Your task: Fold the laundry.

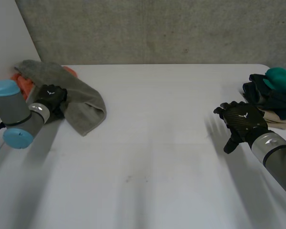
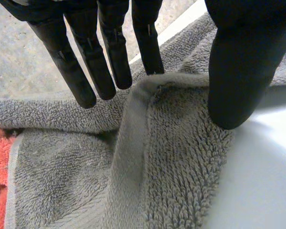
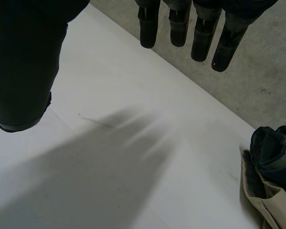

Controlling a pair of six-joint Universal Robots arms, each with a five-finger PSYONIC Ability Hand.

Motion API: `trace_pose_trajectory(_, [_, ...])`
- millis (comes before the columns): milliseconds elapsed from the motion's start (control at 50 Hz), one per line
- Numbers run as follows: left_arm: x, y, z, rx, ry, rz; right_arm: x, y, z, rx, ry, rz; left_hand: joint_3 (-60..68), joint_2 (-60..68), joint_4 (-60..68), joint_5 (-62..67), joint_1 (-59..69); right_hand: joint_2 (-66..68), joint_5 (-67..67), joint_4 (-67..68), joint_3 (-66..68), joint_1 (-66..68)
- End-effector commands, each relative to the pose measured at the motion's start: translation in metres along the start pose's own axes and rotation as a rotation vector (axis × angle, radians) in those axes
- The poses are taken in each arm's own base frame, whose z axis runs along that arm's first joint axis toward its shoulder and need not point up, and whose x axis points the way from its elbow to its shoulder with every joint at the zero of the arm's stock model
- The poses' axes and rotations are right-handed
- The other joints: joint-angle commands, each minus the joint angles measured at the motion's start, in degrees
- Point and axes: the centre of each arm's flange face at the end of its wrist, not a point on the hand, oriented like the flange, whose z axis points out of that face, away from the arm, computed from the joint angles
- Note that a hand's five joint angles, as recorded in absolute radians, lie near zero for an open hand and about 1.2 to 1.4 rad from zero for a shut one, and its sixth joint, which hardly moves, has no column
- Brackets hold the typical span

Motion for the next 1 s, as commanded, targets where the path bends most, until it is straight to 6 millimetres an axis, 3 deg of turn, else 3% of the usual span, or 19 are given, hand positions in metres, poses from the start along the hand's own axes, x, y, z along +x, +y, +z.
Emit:
trace_pose_trajectory(20, [0.002,0.002,0.004,0.008,0.004,-0.001,0.001,0.001,0.001,0.001,0.002,0.000,17.4,17.2,17.2,17.3,16.8,-3.0,-3.4,-3.5,-2.1,-2.3])
trace_pose_trajectory(120, [0.004,0.002,0.004,0.021,0.027,-0.004,0.001,0.001,0.001,-0.001,0.003,0.001,26.2,25.9,26.0,26.1,25.6,-3.0,-3.4,-3.5,-2.1,-2.3])
trace_pose_trajectory(220, [0.007,0.001,0.004,0.034,0.054,-0.005,0.000,0.003,0.002,-0.007,0.001,0.002,43.0,42.7,42.8,42.8,42.4,-3.0,-3.4,-3.5,-2.1,-2.3])
trace_pose_trajectory(320, [0.010,-0.011,0.001,0.052,0.053,-0.005,0.000,0.003,0.002,-0.008,0.000,0.003,43.0,42.7,42.8,42.9,42.4,-3.0,-3.4,-3.5,-2.1,-2.3])
trace_pose_trajectory(400, [0.005,-0.057,-0.009,0.136,0.036,-0.037,0.000,0.002,0.002,-0.006,0.003,0.002,43.0,42.7,42.8,42.9,42.4,-3.0,-3.4,-3.5,-2.1,-2.3])
trace_pose_trajectory(420, [0.001,-0.088,-0.019,0.188,0.024,-0.073,0.001,0.001,0.002,-0.003,0.004,0.001,43.0,42.7,42.8,42.9,42.4,-3.0,-3.4,-3.5,-2.1,-2.3])
trace_pose_trajectory(480, [0.000,-0.132,-0.041,0.268,0.019,-0.151,0.004,-0.001,0.002,0.001,0.014,0.002,43.0,42.7,42.8,42.9,42.4,-3.0,-3.4,-3.5,-2.1,-2.3])
trace_pose_trajectory(500, [0.003,-0.162,-0.059,0.323,0.029,-0.203,0.005,-0.002,0.002,0.004,0.019,0.003,43.0,42.7,42.8,42.9,42.4,-3.0,-3.4,-3.5,-2.1,-2.3])
trace_pose_trajectory(540, [0.008,-0.191,-0.080,0.380,0.053,-0.251,0.008,-0.005,0.002,0.014,0.028,-0.001,43.0,42.7,42.8,42.9,42.4,-3.0,-3.4,-3.5,-2.1,-2.3])
trace_pose_trajectory(560, [0.018,-0.216,-0.102,0.431,0.091,-0.296,0.010,-0.007,0.002,0.018,0.033,0.000,43.0,42.7,42.8,42.9,42.4,-3.0,-3.4,-3.5,-2.1,-2.3])
trace_pose_trajectory(620, [0.037,-0.245,-0.135,0.489,0.163,-0.347,0.013,-0.015,-0.001,0.043,0.044,-0.007,43.0,42.7,42.8,42.9,42.4,-3.0,-3.4,-3.5,-2.1,-2.3])
trace_pose_trajectory(640, [0.056,-0.257,-0.156,0.508,0.226,-0.368,0.013,-0.017,-0.001,0.047,0.046,-0.007,43.0,42.7,42.8,42.9,42.4,-3.0,-3.4,-3.5,-2.1,-2.3])
trace_pose_trajectory(700, [0.098,-0.268,-0.185,0.525,0.342,-0.381,0.015,-0.020,-0.002,0.058,0.051,-0.007,43.0,42.7,42.8,42.9,42.4,-3.0,-3.4,-3.5,-2.1,-2.3])
trace_pose_trajectory(720, [0.125,-0.271,-0.202,0.533,0.411,-0.380,0.015,-0.021,-0.002,0.063,0.053,-0.008,43.0,42.7,42.8,42.9,42.4,-3.0,-3.4,-3.5,-2.1,-2.3])
trace_pose_trajectory(740, [0.137,-0.272,-0.210,0.537,0.441,-0.380,0.016,-0.024,-0.002,0.070,0.056,-0.009,43.0,42.7,42.8,42.9,42.4,-3.0,-3.4,-3.5,-2.1,-2.3])
trace_pose_trajectory(780, [0.167,-0.266,-0.226,0.520,0.499,-0.386,0.018,-0.026,-0.003,0.077,0.062,-0.005,43.0,42.7,42.8,42.9,42.4,-3.0,-3.4,-3.5,-2.1,-2.3])
trace_pose_trajectory(920, [0.249,-0.218,-0.241,0.371,0.623,-0.350,0.023,-0.026,-0.002,0.076,0.076,-0.004,43.0,42.7,42.8,42.9,42.4,-3.0,-3.4,-3.5,-2.1,-2.3])
trace_pose_trajectory(1000, [0.265,-0.203,-0.240,0.326,0.640,-0.327,0.024,-0.026,-0.002,0.079,0.078,-0.004,-8.5,-8.8,-8.7,-8.6,-9.1,-3.0,-3.4,-3.5,-2.1,-2.3])
